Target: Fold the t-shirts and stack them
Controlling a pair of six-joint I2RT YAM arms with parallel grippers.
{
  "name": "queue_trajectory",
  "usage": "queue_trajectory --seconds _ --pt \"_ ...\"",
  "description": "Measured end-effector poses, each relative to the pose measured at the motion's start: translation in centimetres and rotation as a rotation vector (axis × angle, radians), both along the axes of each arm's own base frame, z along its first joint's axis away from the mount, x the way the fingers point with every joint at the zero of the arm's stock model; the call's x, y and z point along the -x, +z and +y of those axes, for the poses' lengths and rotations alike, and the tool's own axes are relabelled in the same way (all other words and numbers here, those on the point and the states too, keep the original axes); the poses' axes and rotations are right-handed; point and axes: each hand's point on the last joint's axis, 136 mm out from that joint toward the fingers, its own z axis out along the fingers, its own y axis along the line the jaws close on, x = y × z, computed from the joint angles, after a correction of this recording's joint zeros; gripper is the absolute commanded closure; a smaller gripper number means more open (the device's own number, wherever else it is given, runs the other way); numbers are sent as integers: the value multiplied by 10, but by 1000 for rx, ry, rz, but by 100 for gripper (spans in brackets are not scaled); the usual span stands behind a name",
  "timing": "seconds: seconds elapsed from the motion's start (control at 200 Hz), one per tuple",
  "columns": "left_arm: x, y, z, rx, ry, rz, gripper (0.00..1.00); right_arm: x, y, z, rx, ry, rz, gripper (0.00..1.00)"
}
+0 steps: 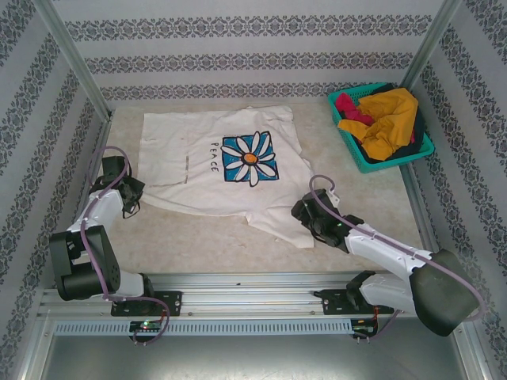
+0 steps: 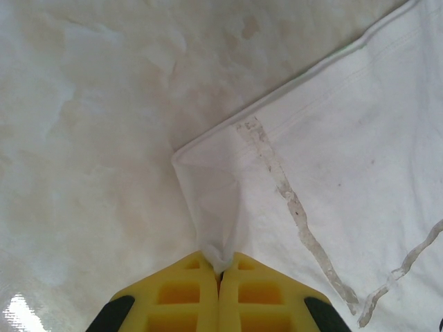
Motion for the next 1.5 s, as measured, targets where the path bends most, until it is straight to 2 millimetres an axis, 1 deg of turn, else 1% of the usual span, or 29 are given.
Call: queue_trajectory --seconds 0.065,0.135,0.205,0.275,0.38,0.49,0.634,0.739,0.799,0.854,0.944,1.014,1.019,1.149,1.264,1.284,1.334,1.384,1.419,1.449,1.499 --pt "1 -1 0 1 0 3 100 7 -1 -7 14 -21 23 40" --pt "1 -2 0 2 0 6 100 11 6 -12 6 -44 14 40" --pt "1 -3 0 2 0 7 100 11 15 -14 -23 -73 -2 41" --pt "2 -4 -1 4 0 12 100 9 17 -14 -63 -120 1 42" --pt "2 -7 -1 8 2 19 100 6 6 -13 -114 -209 56 44" --pt "1 -7 -1 13 2 17 100 -1 -8 -6 -161 -290 108 55" --pt "0 -12 -3 26 -2 23 100 -13 -19 1 -233 -385 119 59" --pt "0 -17 -5 37 -6 33 100 -18 -27 4 -257 -424 132 61" --pt "0 -19 -5 41 -7 40 100 -20 -31 4 -270 -449 139 65" --pt "1 -21 -6 44 -7 42 100 -22 -33 4 -280 -461 140 74" --pt "1 -21 -6 46 -5 43 100 -25 -33 3 -299 -486 135 81" --pt "1 -21 -6 48 -7 42 100 -25 -32 3 -295 -485 133 100" --pt "1 -21 -6 48 -7 42 100 -25 -32 3 -292 -481 132 100" --pt "2 -22 -6 48 -6 44 100 -26 -25 -1 -301 -485 110 100" --pt "3 -23 -7 49 -6 47 100 -26 -11 -2 -304 -462 75 100" --pt "3 -23 -7 49 -6 47 100 -26 -8 -2 -306 -457 69 94" --pt "3 -23 -7 50 -6 48 100 -25 -1 -3 -315 -447 53 75" --pt "3 -23 -7 50 -6 48 100 -27 5 -3 -328 -444 35 62" --pt "3 -23 -7 50 -6 48 100 -28 8 -4 -335 -445 28 56" --pt "3 -24 -7 50 -5 49 100 -29 9 -6 -341 -450 28 53" --pt "4 -24 -7 51 -3 49 100 -30 8 -8 -348 -460 35 51"
